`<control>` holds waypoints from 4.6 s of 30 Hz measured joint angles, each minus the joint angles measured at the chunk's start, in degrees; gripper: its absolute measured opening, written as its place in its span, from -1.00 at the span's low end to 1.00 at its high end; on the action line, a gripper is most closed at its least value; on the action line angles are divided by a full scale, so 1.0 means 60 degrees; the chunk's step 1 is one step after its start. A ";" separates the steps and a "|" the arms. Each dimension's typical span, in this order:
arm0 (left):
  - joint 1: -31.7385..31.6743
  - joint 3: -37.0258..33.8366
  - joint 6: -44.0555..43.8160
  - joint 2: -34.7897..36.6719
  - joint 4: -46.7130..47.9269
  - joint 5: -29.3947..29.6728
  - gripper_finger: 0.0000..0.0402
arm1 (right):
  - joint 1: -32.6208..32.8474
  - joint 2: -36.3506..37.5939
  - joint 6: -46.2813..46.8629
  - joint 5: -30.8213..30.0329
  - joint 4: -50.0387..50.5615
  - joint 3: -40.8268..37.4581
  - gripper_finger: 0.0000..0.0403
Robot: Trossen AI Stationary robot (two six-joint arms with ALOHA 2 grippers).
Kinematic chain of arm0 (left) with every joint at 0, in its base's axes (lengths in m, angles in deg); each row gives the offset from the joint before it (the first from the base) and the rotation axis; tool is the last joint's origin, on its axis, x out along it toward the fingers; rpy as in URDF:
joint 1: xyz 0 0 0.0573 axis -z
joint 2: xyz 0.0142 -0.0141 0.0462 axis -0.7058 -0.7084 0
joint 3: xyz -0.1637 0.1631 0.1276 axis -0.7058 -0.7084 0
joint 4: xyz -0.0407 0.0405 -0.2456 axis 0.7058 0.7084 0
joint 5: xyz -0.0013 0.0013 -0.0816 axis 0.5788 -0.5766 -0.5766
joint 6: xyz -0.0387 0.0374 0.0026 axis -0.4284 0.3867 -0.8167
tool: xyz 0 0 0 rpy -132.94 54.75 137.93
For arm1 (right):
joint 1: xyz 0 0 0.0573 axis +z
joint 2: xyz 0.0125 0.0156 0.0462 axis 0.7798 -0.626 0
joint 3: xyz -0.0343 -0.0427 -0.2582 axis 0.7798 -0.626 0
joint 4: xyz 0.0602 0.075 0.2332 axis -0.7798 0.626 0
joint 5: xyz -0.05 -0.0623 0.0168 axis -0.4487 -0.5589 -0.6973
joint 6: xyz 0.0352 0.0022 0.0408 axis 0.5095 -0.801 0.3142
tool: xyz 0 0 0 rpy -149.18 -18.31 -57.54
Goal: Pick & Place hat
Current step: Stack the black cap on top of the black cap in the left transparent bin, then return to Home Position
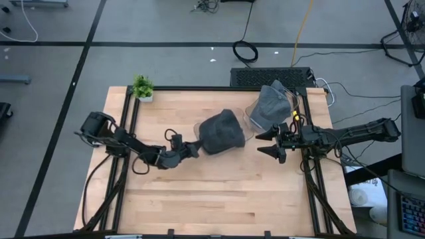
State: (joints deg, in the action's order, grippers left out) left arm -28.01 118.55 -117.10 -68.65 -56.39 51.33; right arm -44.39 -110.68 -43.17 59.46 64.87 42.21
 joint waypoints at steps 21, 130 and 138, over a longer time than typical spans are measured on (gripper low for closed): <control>0.0084 -0.0004 0.1551 -0.0107 -0.0987 -0.0580 -0.09 | 0.0000 0.0000 0.0000 0.0015 0.0073 -0.0004 0.58; 0.2796 -0.2493 1.1056 0.8861 0.3774 -0.3049 -0.87 | 0.0004 0.4546 -0.3773 0.2319 -0.0849 -0.1803 0.58; 0.2957 -0.4967 1.1465 0.9653 0.1000 -0.2904 -0.74 | 0.0004 0.5423 -0.5220 -0.0043 0.0939 -0.1803 0.58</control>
State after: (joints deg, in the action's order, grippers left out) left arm -10.27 88.75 -48.31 -10.73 -50.39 33.91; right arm -44.37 -78.14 -74.48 59.21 70.51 31.39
